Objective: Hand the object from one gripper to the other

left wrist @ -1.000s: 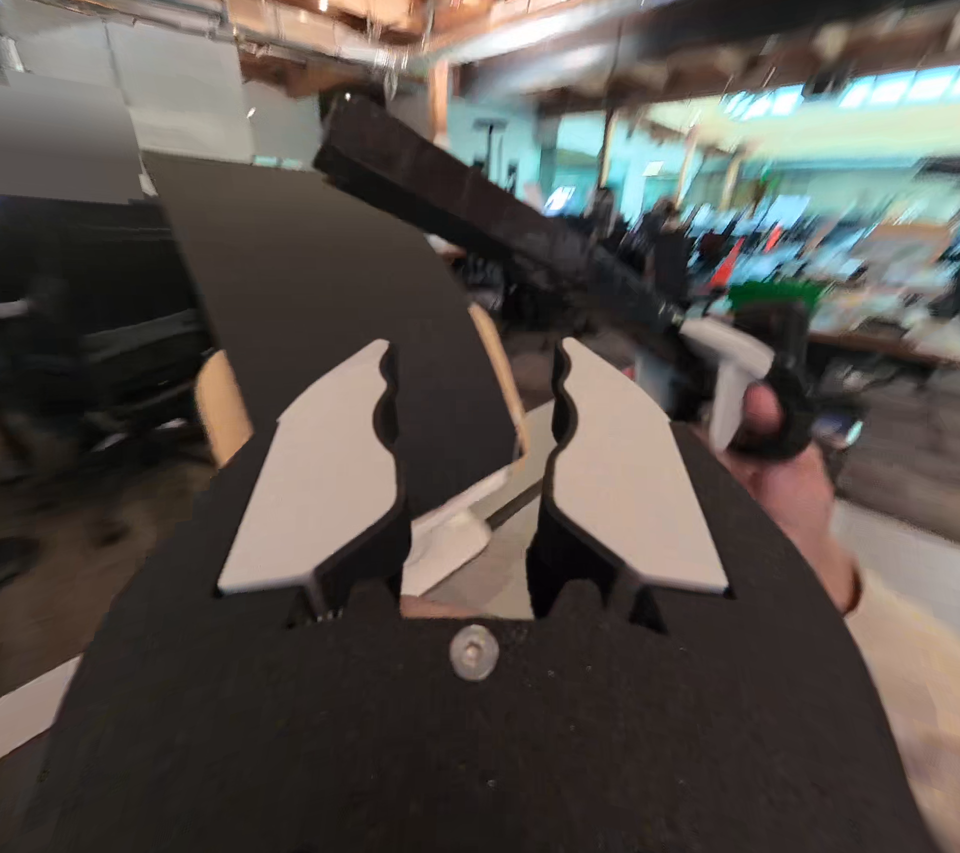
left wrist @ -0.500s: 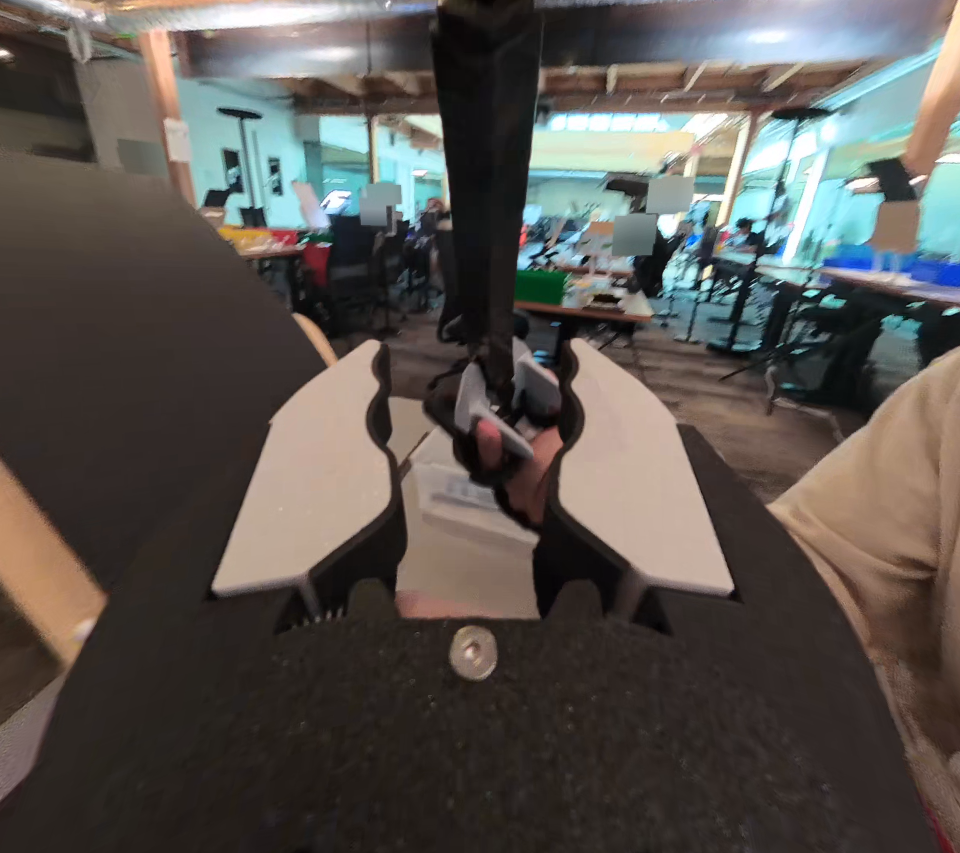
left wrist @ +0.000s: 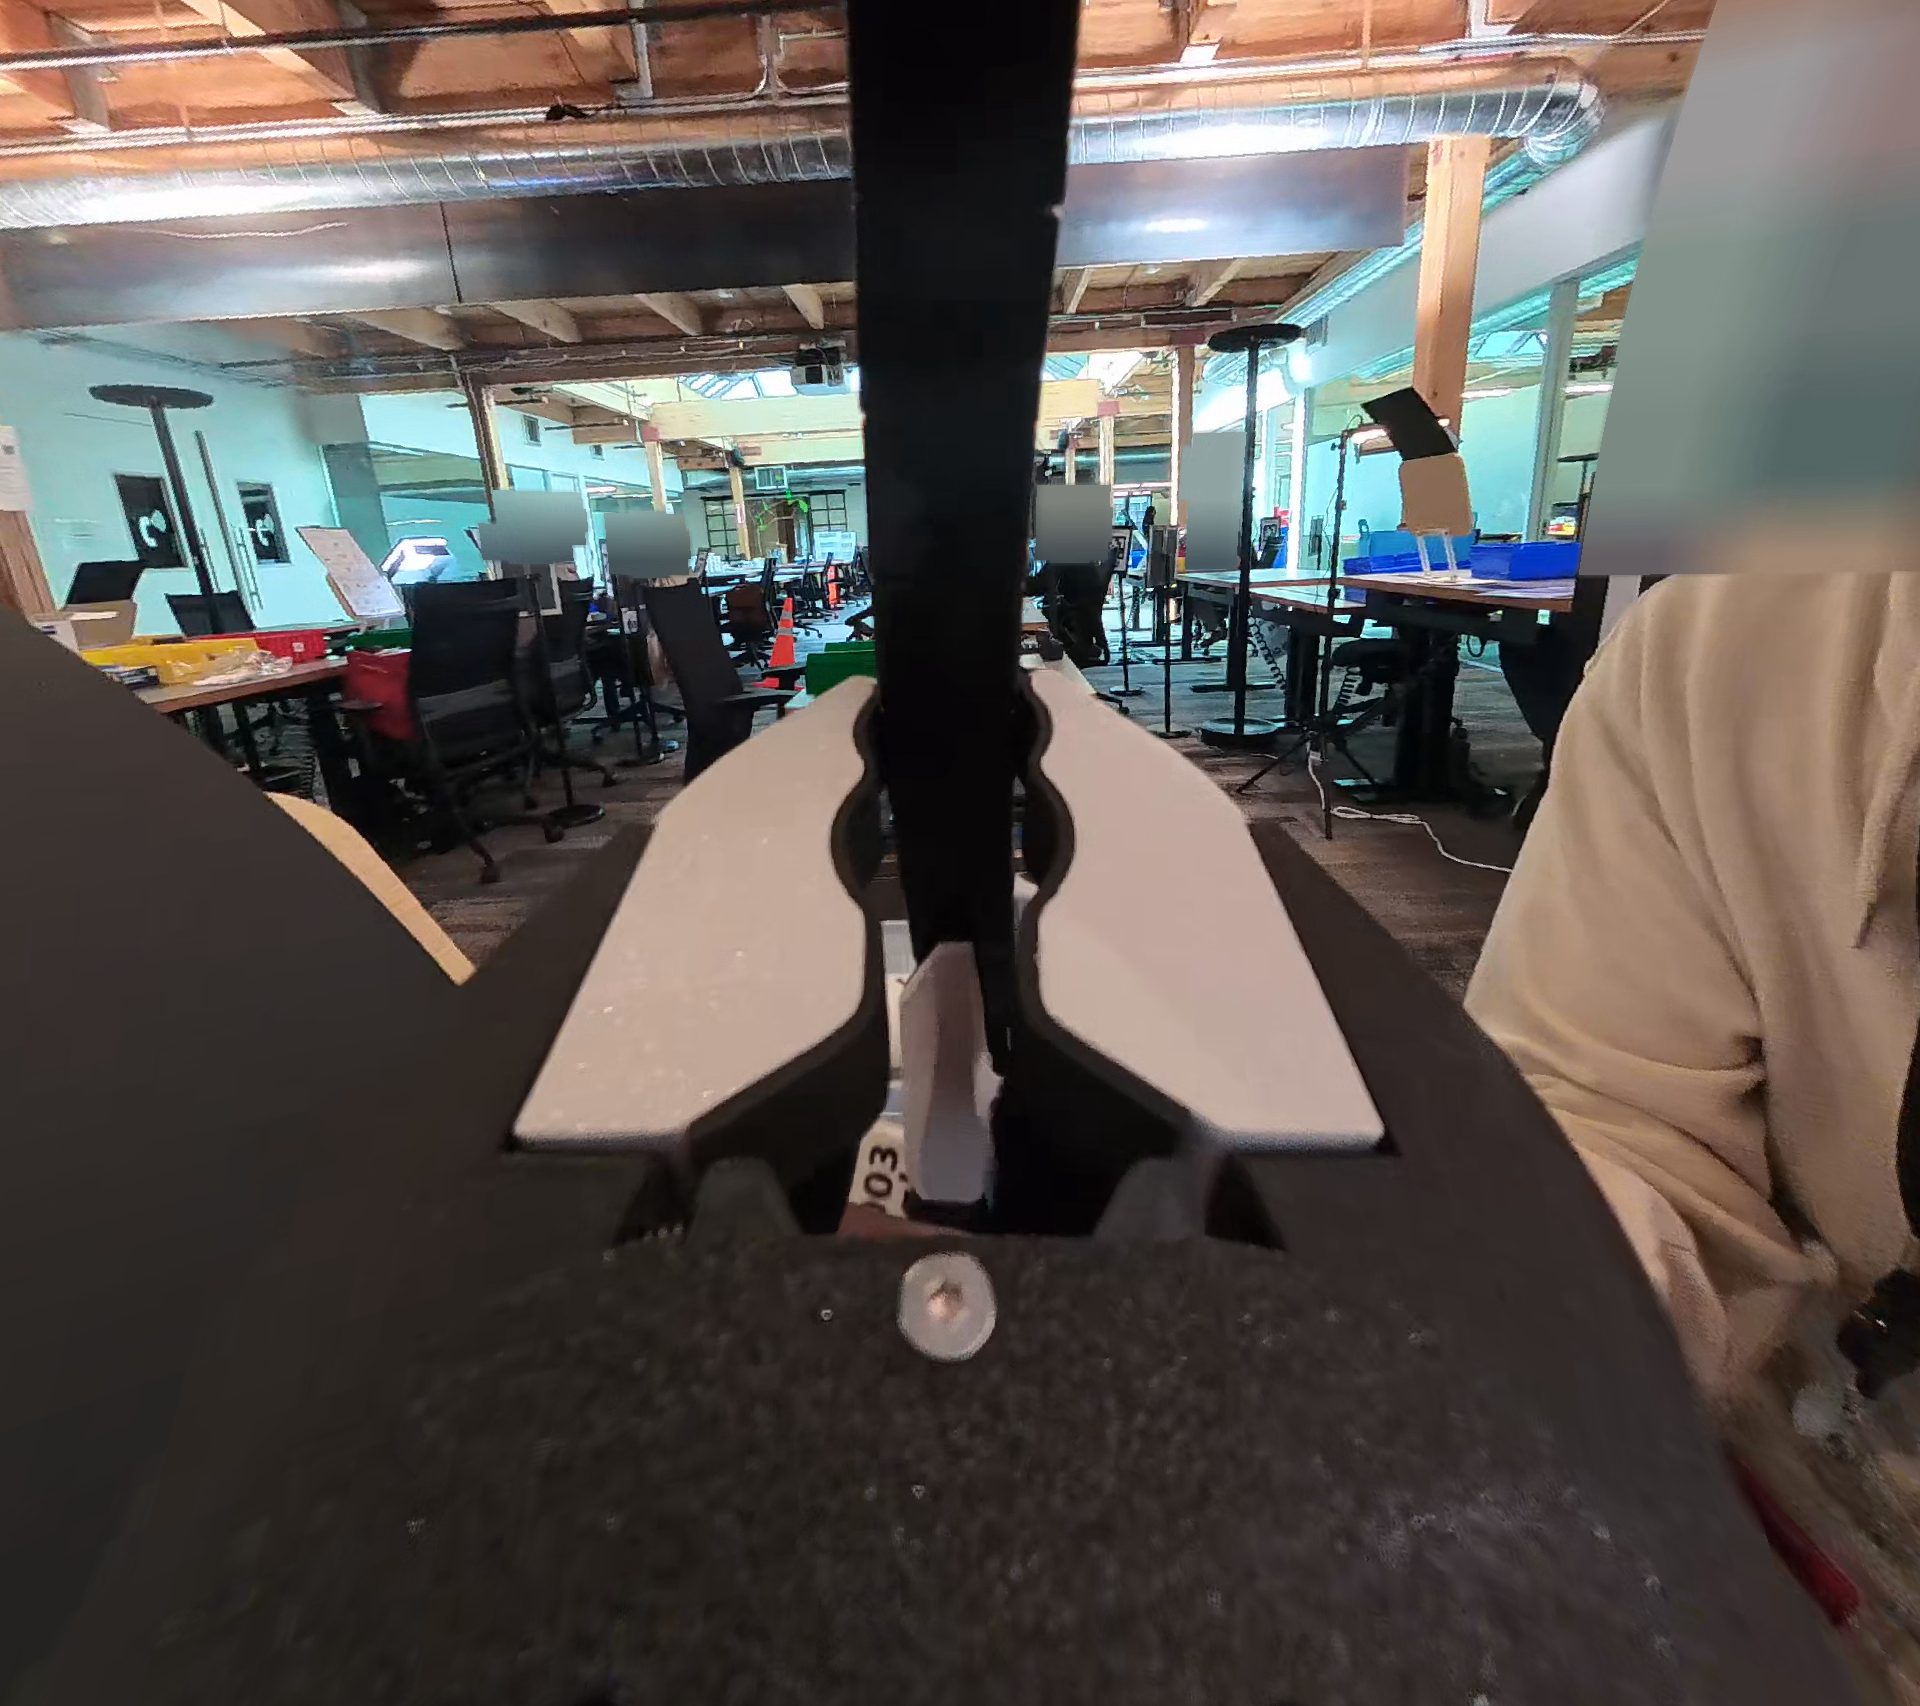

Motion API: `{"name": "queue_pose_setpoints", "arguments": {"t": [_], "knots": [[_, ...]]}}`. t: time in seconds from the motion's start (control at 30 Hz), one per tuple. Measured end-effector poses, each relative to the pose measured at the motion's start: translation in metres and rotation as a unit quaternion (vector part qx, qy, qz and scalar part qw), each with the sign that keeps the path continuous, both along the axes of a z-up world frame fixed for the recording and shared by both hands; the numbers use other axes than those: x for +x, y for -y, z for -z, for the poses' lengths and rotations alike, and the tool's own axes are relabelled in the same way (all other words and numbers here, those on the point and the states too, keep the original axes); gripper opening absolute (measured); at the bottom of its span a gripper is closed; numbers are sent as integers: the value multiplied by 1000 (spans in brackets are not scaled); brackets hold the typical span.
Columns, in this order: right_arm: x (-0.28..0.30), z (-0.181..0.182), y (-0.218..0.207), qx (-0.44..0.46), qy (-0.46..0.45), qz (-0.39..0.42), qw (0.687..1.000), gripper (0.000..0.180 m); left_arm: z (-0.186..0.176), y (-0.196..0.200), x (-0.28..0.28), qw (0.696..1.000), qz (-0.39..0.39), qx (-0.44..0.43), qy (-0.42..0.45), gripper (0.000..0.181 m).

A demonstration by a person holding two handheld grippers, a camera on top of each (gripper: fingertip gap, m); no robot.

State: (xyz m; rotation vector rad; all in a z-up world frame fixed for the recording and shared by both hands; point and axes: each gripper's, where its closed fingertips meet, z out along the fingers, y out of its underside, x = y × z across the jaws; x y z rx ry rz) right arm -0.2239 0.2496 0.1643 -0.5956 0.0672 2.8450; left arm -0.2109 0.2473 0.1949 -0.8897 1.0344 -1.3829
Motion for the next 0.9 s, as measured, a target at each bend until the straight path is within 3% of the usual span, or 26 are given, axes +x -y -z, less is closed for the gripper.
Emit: {"name": "queue_pose_setpoints", "arguments": {"t": [0.03, 0.13, 0.2, 0.27, 0.33, 0.43, 0.5, 0.53, 0.6, 0.8, 0.87, 0.9], "knots": [[-1, 1, 1, 11, 20, 19, 1000, 23, 1, 0, -1, 1000, -6, -3, -4, 22], [-5, 26, 2, 85, 151, 107, 979, 36, 13, -9, -4, 998, -49, -26, -36, 22], [-10, 62, -4, 144, 283, 172, 932, 49, 34, -24, -6, 990, -103, -50, -86, 22], [-7, 109, -13, 200, 424, 234, 852, 53, 67, -40, -8, 971, -164, -74, -160, 22], [2, 165, -19, 250, 564, 257, 744, 56, 102, -51, -10, 944, -214, -92, -234, 22], [26, 246, -11, 323, 723, 201, 576, 65, 141, -61, -13, 905, -272, -110, -307, 22], [46, 273, -14, 346, 780, 193, 485, 67, 161, -67, -14, 879, -308, -109, -348, 22], [54, 275, -17, 356, 794, 201, 450, 63, 169, -67, -14, 866, -320, -101, -370, 22], [62, 260, -16, 403, 786, 220, 413, 58, 183, -65, -11, 848, -328, -83, -408, 22], [81, 142, -6, 528, 701, 274, 394, 60, 204, -49, -5, 811, -310, -18, -496, 22], [86, 103, -14, 567, 669, 303, 373, 64, 207, -40, -1, 805, -293, 6, -516, 22], [88, 88, -19, 593, 651, 323, 346, 60, 207, -36, 1, 806, -283, 15, -519, 22]]}}
